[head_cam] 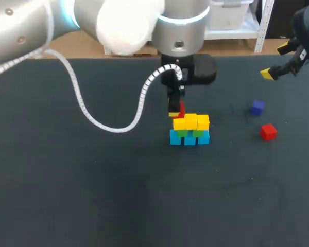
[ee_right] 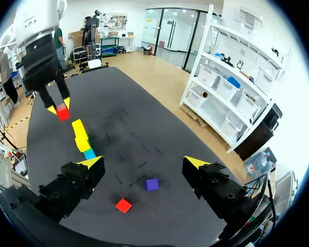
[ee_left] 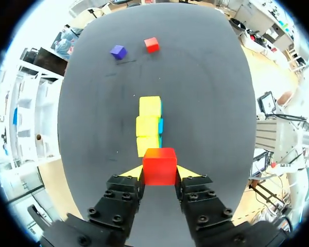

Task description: Place the blue cubes, place green cubes on the blue cubes, place the yellow cubes on the green cubes, then place the red cubes on the yellow cubes, and place purple cube on the red cubes.

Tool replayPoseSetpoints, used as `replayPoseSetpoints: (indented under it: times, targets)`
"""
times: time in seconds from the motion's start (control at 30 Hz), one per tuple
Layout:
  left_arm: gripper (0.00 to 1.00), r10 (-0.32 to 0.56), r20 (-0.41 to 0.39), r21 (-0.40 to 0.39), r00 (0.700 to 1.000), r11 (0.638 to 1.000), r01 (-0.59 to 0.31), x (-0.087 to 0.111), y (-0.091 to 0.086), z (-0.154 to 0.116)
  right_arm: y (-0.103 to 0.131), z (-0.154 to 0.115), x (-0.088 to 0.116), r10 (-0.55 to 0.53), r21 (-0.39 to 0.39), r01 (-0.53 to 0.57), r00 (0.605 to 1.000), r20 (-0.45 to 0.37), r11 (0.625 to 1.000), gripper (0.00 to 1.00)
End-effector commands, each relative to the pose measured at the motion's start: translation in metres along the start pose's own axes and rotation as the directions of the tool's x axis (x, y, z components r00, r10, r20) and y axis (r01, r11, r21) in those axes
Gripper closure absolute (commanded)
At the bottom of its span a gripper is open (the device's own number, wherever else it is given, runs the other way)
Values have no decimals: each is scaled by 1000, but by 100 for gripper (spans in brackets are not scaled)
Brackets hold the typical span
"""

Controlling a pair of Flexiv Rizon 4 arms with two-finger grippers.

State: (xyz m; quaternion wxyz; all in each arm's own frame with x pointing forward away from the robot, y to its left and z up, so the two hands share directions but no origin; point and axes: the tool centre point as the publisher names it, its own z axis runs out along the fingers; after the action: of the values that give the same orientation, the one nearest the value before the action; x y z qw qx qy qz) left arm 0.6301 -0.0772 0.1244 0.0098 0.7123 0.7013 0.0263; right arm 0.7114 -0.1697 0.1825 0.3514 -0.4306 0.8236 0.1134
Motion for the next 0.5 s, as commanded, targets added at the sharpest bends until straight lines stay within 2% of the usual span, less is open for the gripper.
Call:
replayPoseSetpoints:
  times: [0.03, 0.5]
  targets:
    - [100, 9, -41, 23, 999, 1000, -8, -14, 8, 8, 0, 0, 0, 0, 0, 0, 1000, 1, 1000, 0]
    - [100, 11, -46, 49, 999, 999, -9, -19, 13, 23, 0, 0, 0, 0, 0, 0, 1000, 1, 1000, 0]
